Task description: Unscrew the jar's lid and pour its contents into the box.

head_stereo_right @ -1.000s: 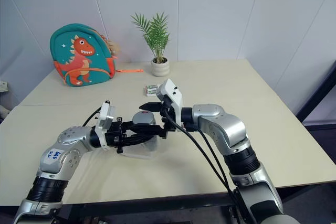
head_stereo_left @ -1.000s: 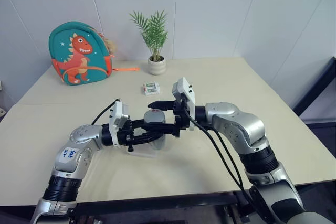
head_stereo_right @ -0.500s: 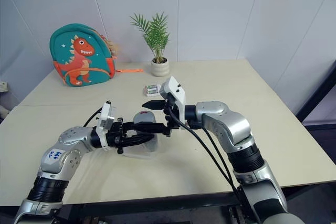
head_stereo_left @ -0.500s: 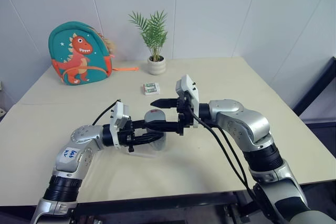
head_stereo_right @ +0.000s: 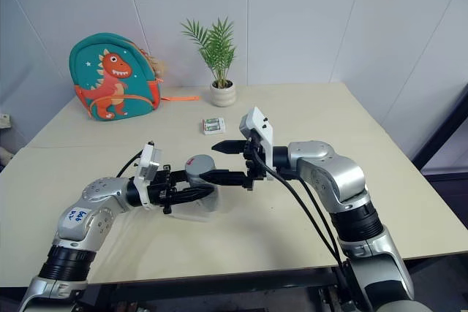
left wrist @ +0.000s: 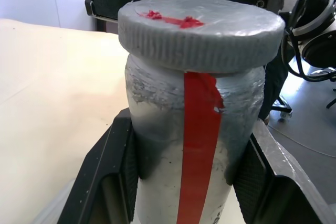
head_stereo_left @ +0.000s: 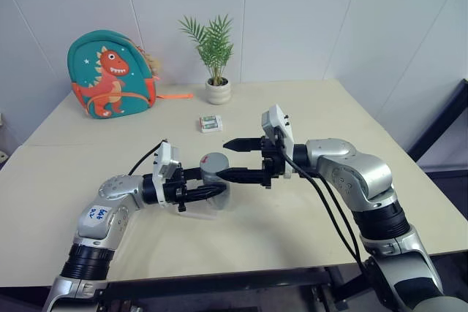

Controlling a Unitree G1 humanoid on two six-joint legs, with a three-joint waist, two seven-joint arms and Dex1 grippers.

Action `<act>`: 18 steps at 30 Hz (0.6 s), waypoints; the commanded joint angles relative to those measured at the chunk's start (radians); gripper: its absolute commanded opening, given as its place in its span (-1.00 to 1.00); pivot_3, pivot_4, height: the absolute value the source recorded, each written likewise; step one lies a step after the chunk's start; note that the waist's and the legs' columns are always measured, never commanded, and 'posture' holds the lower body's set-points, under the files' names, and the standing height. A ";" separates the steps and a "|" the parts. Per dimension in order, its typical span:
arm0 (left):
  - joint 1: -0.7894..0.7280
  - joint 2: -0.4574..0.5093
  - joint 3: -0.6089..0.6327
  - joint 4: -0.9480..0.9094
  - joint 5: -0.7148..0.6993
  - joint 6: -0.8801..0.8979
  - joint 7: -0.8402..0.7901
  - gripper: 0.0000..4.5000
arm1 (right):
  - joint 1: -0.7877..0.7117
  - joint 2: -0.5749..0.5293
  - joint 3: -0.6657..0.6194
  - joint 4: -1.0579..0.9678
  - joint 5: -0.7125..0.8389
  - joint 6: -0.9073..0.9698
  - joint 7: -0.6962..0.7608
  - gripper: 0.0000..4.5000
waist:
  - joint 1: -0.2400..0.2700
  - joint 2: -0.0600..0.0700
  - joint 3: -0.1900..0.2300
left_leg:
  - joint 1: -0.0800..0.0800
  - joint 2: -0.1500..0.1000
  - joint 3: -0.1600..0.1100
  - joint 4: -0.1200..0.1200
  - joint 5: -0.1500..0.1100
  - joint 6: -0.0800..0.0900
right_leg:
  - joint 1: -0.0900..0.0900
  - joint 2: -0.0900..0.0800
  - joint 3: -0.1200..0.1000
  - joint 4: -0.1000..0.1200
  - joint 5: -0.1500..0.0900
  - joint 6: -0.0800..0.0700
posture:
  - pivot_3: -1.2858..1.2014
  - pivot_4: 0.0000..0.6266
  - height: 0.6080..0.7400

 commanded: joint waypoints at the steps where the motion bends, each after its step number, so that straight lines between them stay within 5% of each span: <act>1: -0.021 0.002 0.010 -0.025 -0.009 -0.018 -0.011 -0.13 | 0.001 -0.014 -0.036 -0.027 0.015 -0.014 0.008 0.98 | 0.000 0.000 0.000 | 0.000 0.000 0.000 0.000 0.000 0.000 | 0.000 0.000 0.000 0.000 0.000 0.000 | 0.03 -0.52 1.00; 18: -0.021 0.006 0.015 -0.023 -0.007 -0.017 -0.012 -0.13 | 0.016 -0.034 -0.075 -0.058 0.101 0.026 0.075 0.98 | 0.000 0.000 0.000 | 0.000 0.000 0.000 0.000 0.000 0.000 | 0.000 0.000 0.000 0.000 0.000 0.000 | 0.03 -0.52 1.00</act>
